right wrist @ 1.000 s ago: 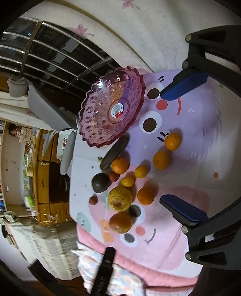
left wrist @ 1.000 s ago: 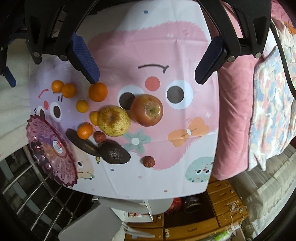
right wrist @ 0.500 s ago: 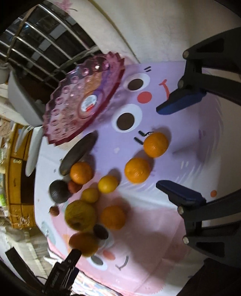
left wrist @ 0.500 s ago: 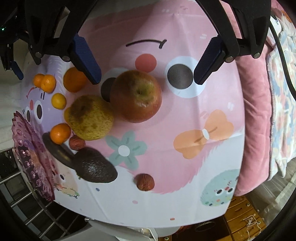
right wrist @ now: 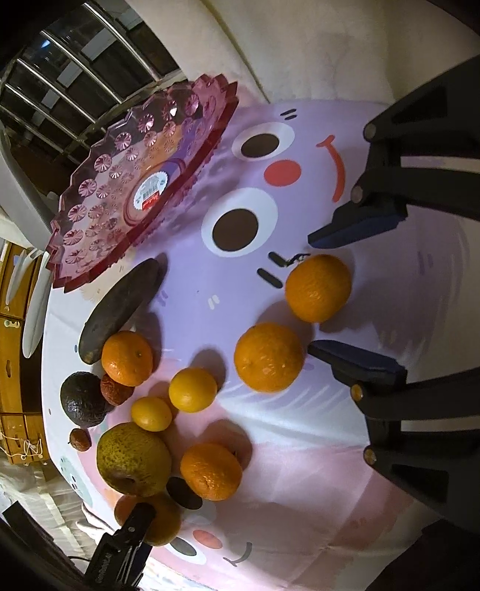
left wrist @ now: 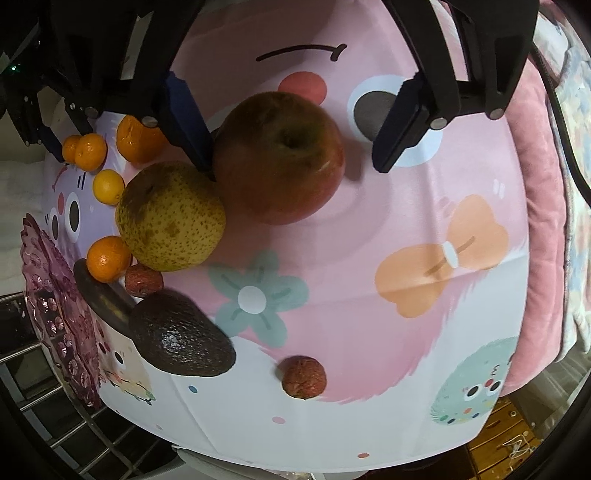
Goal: Organize fruits
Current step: 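Grasp the red apple with the left tool while the right tool grasps an orange, then carry the apple and orange over the pink bowl and release both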
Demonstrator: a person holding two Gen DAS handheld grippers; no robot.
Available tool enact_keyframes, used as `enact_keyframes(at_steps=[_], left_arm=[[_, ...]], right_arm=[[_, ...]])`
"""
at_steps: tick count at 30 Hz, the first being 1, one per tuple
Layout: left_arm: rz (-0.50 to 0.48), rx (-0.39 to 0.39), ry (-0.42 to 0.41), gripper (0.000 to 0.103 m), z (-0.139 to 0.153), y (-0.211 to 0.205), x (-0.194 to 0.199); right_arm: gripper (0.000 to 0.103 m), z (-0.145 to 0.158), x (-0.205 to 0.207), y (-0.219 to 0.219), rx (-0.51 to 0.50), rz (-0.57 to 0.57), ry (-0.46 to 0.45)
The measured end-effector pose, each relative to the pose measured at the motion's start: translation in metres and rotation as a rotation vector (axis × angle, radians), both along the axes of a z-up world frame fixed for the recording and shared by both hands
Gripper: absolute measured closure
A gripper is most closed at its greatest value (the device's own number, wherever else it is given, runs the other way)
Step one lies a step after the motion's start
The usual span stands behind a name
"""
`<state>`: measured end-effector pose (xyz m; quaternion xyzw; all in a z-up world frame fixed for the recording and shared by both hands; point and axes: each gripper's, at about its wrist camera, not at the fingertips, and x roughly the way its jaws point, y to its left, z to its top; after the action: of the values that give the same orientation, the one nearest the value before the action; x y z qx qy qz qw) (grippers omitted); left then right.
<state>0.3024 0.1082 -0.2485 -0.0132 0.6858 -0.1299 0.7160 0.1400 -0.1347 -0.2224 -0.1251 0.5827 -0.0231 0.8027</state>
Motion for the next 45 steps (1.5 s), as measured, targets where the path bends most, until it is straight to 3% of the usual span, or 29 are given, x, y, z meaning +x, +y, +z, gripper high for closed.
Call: enact_keyframes(at_steps=[5,18,31,38,45], left_arm=[[0.007,-0.045,0.015,0.036,-0.005,-0.007,0.002],[0.063,-0.034,-0.019,0.036,0.004,-0.002,-0.01],[0.083,-0.046,-0.174,0.036,0.099,-0.026,-0.036],[0.119,-0.052,-0.28,0.036,0.152,-0.069,-0.033],[0.133,-0.068,-0.355,0.036,0.182,-0.117,-0.021]], right_arm=[[0.064,0.001,0.0,-0.004,-0.008,-0.01,-0.013],[0.065,0.017,-0.007,-0.017,0.061,-0.026,-0.044],[0.065,0.075,0.002,-0.027,0.179,0.061,-0.162],[0.065,0.109,0.013,-0.047,0.257,0.139,-0.226],[0.065,0.126,0.039,-0.08,0.306,0.135,-0.281]])
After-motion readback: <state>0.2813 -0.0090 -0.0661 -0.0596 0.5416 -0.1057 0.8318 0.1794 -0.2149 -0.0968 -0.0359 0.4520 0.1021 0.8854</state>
